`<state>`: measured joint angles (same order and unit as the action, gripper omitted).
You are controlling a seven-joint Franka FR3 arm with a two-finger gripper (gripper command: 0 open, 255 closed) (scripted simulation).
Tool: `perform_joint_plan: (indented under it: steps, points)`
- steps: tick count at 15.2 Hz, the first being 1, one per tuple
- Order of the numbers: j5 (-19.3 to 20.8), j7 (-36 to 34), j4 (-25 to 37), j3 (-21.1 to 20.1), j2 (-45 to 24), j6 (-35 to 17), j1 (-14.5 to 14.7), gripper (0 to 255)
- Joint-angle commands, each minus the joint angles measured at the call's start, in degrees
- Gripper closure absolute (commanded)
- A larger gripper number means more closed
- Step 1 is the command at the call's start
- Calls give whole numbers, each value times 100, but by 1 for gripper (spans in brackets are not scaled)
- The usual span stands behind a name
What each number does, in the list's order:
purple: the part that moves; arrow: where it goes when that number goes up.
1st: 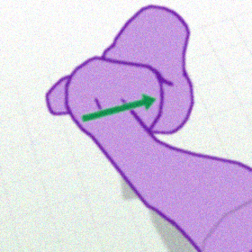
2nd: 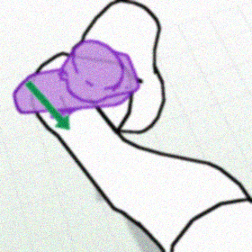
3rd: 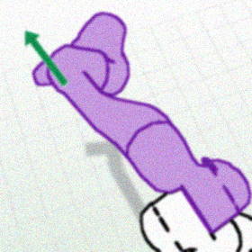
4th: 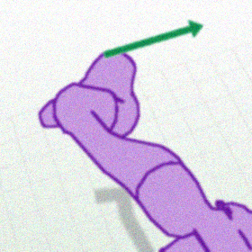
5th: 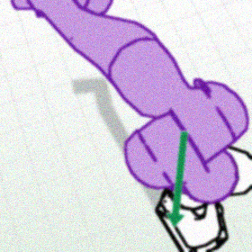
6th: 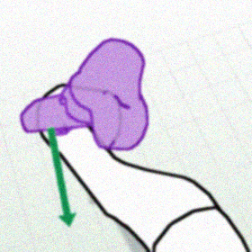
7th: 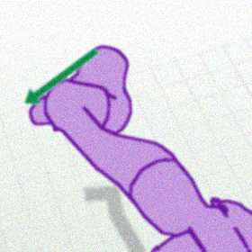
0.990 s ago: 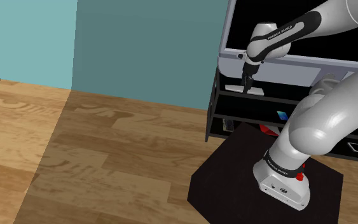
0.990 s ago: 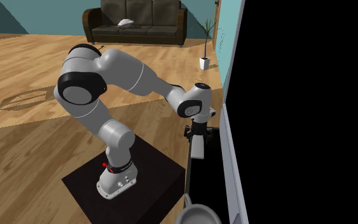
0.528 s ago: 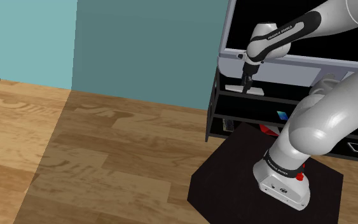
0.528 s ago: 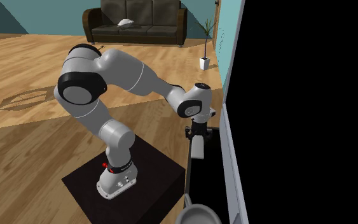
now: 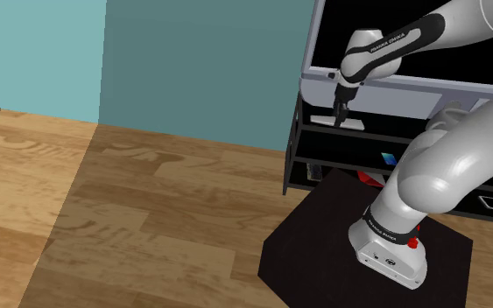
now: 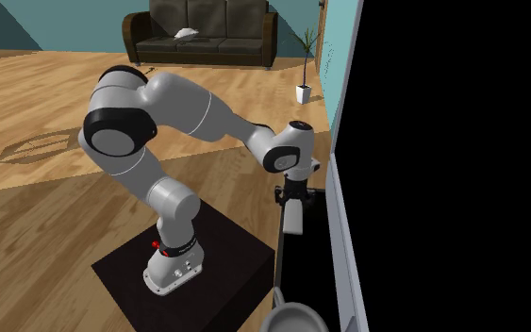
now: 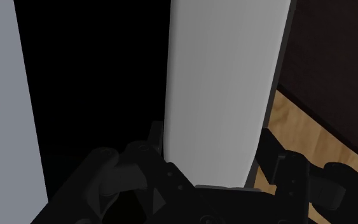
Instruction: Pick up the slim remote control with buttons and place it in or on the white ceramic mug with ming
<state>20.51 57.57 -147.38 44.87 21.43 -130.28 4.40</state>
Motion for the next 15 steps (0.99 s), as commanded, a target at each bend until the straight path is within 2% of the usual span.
perform_joint_plan:
  steps: [1, 15]
  points:
    - [23, -25, 64, -65, 110, 168, -31, 255]
    - [15, -123, 715, -536, 748, 1440, -151, 255]
